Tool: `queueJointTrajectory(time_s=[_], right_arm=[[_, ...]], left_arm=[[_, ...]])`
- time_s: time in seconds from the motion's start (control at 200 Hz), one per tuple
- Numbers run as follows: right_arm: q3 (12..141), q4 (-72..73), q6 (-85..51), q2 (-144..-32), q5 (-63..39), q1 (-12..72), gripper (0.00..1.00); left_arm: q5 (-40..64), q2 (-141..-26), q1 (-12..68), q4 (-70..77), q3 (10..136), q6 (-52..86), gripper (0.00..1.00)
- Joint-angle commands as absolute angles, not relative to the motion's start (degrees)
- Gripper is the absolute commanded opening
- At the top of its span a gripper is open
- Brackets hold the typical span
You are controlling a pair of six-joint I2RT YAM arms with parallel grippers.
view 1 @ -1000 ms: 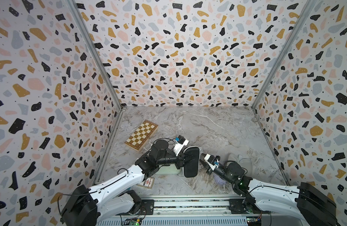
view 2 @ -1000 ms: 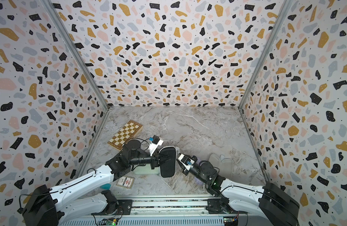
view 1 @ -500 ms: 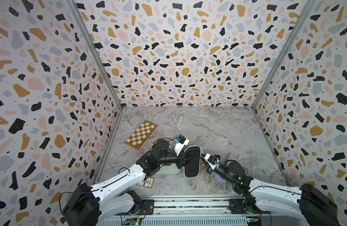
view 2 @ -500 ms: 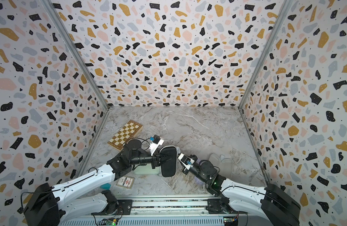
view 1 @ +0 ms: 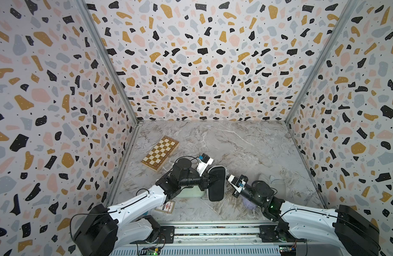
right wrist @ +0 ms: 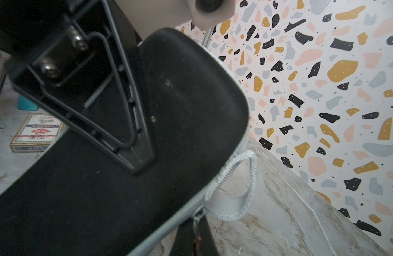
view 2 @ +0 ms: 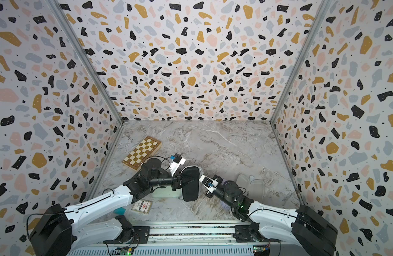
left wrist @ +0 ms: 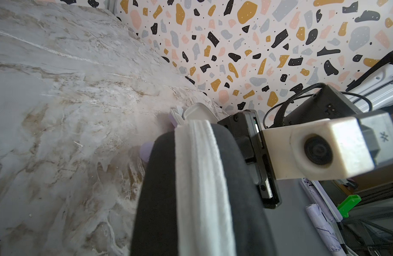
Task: Put umbrellas into zippered umbrella sleeves
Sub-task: Zip the zipper on the umbrella sleeve.
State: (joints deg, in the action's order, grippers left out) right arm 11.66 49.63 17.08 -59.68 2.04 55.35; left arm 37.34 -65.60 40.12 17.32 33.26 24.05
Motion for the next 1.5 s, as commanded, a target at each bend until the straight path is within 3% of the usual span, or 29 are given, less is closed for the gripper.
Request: queueJointTrajectory(time_s=[0.0,0.641,1.076,1.497], right_arm=[[13.4,50.1,17.9,-60.3,-1.7,56.0,0.00],[9.9,51.2,14.6,-61.3,-5.0,56.1,0.00],[8.8,52.9,13.1,-63.3,-7.5,56.3,0.00],[9.3,55.3,11.4,-65.8,-11.9,57.1,0.00]], left_arm=[[37.7,-65.1,38.4,26.6,33.4,26.9,0.00],[42.1,-64.4,34.9,24.4,38.3,27.8,0.00],[36.4,-64.5,34.5,19.4,43.0,24.9,0.00],[29.7,-65.6,34.5,24.1,44.9,26.0,0.00]])
